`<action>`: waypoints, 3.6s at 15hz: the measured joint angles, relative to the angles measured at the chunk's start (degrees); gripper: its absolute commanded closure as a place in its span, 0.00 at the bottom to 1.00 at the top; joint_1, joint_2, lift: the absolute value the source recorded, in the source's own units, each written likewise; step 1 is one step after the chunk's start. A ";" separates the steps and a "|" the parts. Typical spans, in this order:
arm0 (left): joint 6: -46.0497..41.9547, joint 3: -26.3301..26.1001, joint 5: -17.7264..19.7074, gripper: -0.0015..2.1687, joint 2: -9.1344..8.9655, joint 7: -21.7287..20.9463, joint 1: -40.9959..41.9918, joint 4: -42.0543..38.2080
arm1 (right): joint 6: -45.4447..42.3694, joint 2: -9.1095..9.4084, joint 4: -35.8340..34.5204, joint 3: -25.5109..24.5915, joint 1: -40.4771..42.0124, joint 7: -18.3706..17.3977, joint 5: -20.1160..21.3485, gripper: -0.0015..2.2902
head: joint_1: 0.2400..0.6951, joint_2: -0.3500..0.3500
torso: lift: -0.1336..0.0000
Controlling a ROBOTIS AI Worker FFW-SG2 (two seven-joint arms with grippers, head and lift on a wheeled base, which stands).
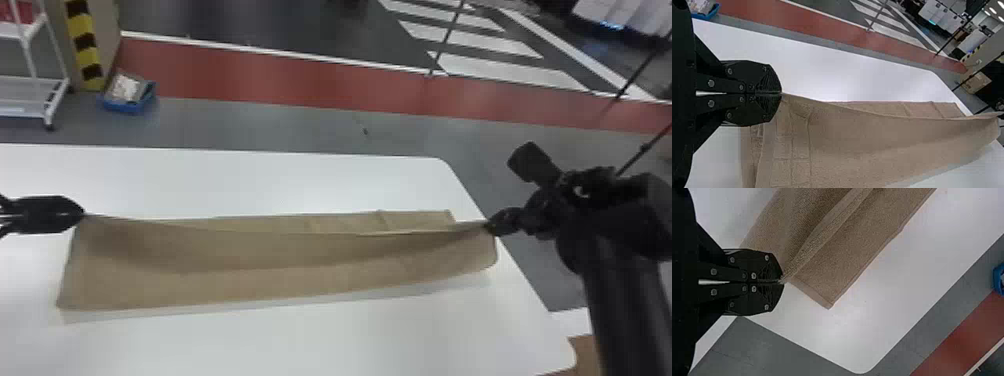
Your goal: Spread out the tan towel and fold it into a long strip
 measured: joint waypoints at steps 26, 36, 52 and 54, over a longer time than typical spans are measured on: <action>7.63 10.86 37.95 0.01 -6.23 24.39 19.53 -11.28 | 29.62 24.77 -40.10 -6.46 23.79 -46.03 -32.37 0.04 | 1.00 0.27 | 0.12; 8.00 9.74 49.22 0.01 -13.76 41.27 43.01 -24.04 | -30.55 27.67 -40.63 8.69 54.43 -73.02 -43.58 0.04 | 1.00 0.58 | 0.12; 8.34 2.79 44.03 0.03 -15.08 57.36 51.39 -30.50 | -36.17 27.67 -33.94 21.68 55.39 -79.76 -49.61 0.04 | 1.00 0.76 | 0.12; 8.32 2.58 43.54 0.03 -15.08 57.36 51.40 -30.49 | -35.16 27.67 -34.03 21.91 55.13 -79.74 -49.58 0.04 | 1.00 0.75 | 0.12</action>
